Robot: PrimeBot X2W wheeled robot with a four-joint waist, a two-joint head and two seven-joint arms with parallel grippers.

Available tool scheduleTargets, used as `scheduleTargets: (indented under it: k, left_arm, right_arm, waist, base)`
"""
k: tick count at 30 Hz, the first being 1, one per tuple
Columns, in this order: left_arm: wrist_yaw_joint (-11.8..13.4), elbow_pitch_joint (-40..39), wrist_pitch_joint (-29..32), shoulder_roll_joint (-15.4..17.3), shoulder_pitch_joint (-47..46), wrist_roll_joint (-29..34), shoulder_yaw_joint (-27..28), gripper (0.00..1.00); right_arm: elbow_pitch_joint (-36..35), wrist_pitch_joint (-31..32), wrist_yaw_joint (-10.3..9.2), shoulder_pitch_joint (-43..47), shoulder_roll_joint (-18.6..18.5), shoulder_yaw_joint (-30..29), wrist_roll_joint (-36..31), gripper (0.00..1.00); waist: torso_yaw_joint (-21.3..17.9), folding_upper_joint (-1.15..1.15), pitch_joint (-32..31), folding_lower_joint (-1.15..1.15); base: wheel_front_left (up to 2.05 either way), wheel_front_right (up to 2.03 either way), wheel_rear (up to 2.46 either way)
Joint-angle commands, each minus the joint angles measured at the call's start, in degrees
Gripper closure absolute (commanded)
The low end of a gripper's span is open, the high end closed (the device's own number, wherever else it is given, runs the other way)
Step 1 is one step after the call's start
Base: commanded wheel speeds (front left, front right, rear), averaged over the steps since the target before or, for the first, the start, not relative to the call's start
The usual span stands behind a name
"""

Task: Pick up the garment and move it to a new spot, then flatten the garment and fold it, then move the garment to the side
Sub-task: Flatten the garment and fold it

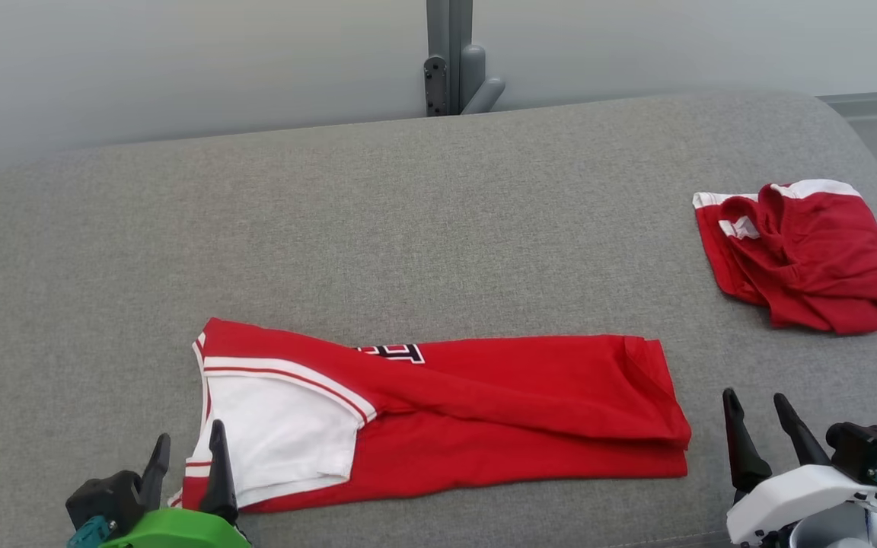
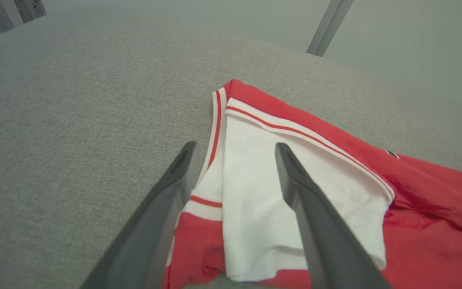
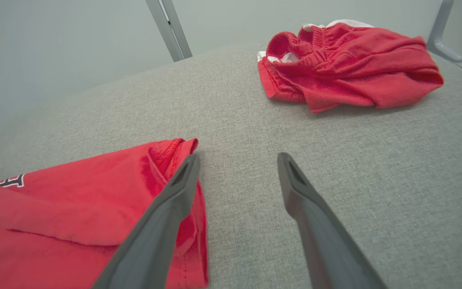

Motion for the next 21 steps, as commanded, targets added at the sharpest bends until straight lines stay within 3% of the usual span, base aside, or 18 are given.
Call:
scheduleTargets:
  k: [1, 6, 13, 21]
  left_arm:
    - [0.60, -0.82, -0.67, 0.24, 0.36, 1.31, 0.33, 0.00]
    - [1.36, -3.75, -1.54, -0.19, -0.43, 3.49, -0.18, 0.00]
    - [1.82, -4.71, -1.72, -0.93, -1.24, 5.25, -1.17, 0.00]
    - [1.85, -4.28, -1.98, -1.97, -1.75, 5.97, -1.74, 0.00]
  right_arm:
    - [-0.54, 0.11, -0.06, 0.88, 0.37, -0.94, -0.85, 0.00]
    - [-1.92, 1.21, -0.06, 1.61, 1.56, -3.53, -2.57, 0.00]
    - [-2.11, 4.23, -0.06, 0.31, 2.69, -2.87, -3.68, 0.00]
    - [3.63, 9.81, -0.06, -4.24, 2.47, -0.91, -2.88, 0.00]
  waist:
    - [0.25, 0.00, -0.29, 0.00]
    - [1.00, 0.00, -1.21, 0.00]
    - [2.11, 0.00, -2.23, 0.00]
    - [4.75, 0.00, -2.05, 0.00]
  base:
    - [0.00, 0.00, 0.00]
    - [0.00, 0.00, 0.00]
    - [0.00, 0.00, 0.00]
    - [0.00, 0.00, 0.00]
